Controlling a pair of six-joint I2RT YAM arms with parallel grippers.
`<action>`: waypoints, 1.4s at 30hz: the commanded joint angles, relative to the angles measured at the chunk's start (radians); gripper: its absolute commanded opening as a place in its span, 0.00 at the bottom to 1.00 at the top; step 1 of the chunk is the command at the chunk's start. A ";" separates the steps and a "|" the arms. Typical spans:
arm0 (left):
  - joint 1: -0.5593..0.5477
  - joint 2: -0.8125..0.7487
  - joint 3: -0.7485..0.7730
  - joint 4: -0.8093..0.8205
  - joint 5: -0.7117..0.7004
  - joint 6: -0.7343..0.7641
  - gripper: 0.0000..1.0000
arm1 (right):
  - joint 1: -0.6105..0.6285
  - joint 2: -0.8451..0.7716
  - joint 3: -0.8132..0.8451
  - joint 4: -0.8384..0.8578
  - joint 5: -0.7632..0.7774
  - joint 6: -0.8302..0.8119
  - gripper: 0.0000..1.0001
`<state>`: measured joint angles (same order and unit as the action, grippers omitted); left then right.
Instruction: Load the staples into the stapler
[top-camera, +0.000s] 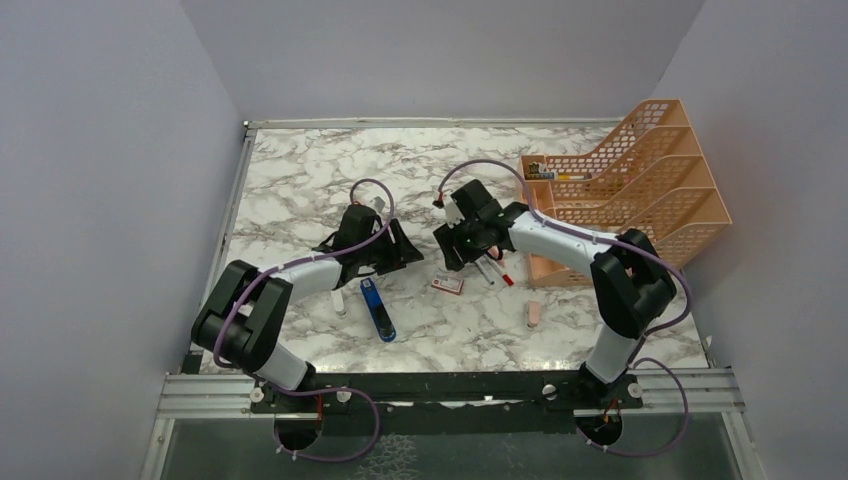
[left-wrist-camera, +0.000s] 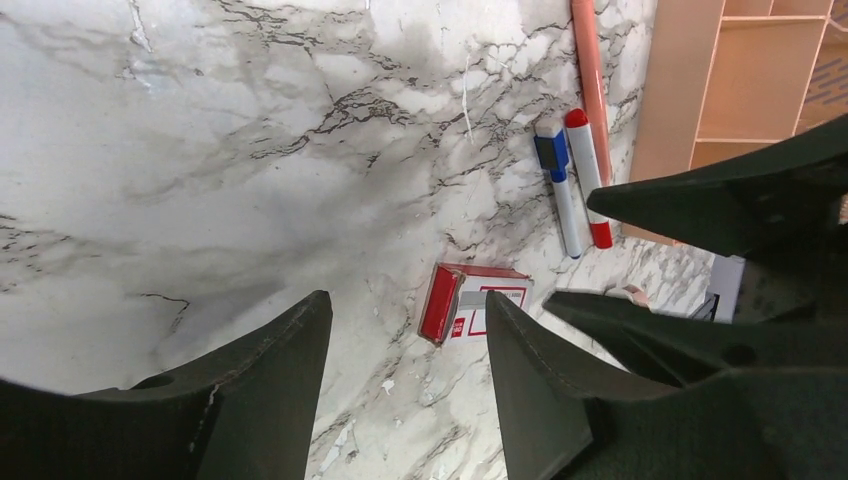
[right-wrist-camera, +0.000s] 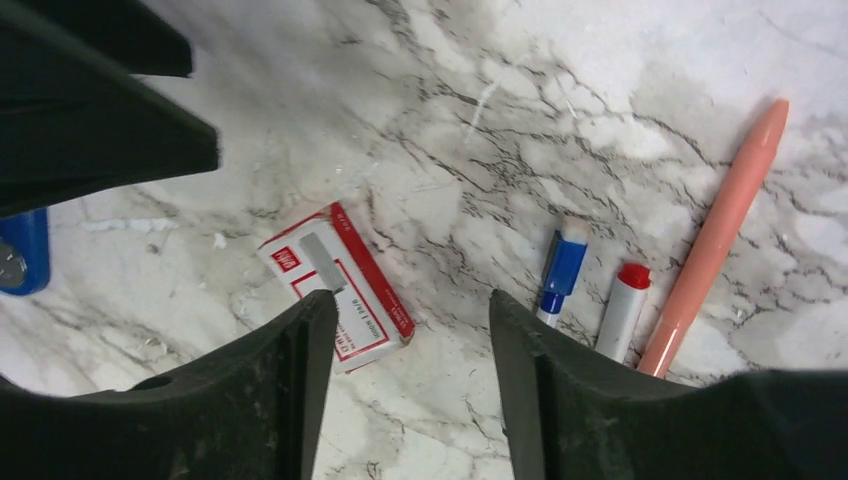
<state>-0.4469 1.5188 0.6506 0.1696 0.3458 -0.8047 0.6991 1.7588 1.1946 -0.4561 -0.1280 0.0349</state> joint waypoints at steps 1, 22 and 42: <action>0.004 -0.027 -0.025 0.010 -0.020 -0.021 0.59 | 0.010 -0.019 0.009 -0.003 -0.128 -0.173 0.67; 0.089 0.030 -0.058 0.125 0.156 -0.087 0.57 | 0.121 0.100 -0.026 -0.013 -0.029 -0.303 0.61; 0.206 0.083 -0.030 0.193 0.071 -0.198 0.55 | 0.051 0.268 0.261 0.040 0.001 -0.356 0.39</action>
<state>-0.2852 1.5631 0.5980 0.2943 0.4534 -0.9550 0.7883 1.9656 1.3628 -0.4496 -0.1135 -0.2565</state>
